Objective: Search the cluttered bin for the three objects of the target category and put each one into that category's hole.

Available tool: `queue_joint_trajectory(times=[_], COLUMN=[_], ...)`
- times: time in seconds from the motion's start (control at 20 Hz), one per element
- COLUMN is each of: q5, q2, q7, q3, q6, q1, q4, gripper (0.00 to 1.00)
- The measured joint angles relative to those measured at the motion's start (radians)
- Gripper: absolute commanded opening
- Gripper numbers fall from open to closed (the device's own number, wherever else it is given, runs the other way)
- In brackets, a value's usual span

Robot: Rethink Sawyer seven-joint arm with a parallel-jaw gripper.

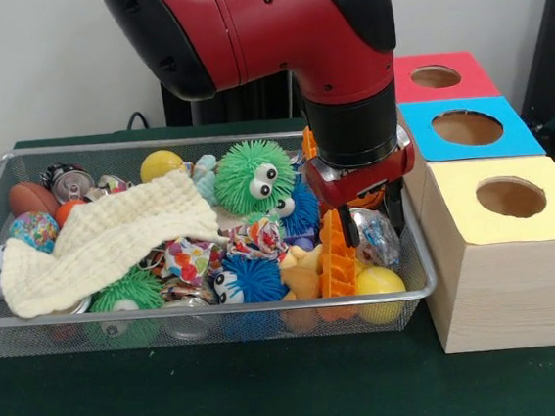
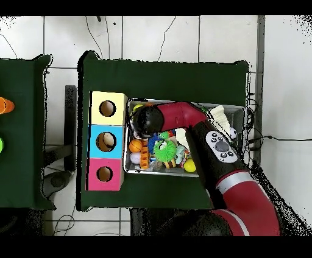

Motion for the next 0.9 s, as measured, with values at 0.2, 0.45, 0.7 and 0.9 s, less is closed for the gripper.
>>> queue_joint_trajectory(times=[0.2,0.45,0.7,0.9], q5=[-0.002,-0.003,-0.003,-0.003], q2=[0.009,0.02,0.023,0.024], q7=[0.0,0.0,0.0,0.0], q3=[0.003,0.006,0.007,0.007], q6=[0.0,0.0,0.0,0.0], q1=[0.0,0.001,0.001,0.002], q4=[-0.002,-0.002,-0.004,-0.01], gripper=[1.0,1.0,1.0,1.0])
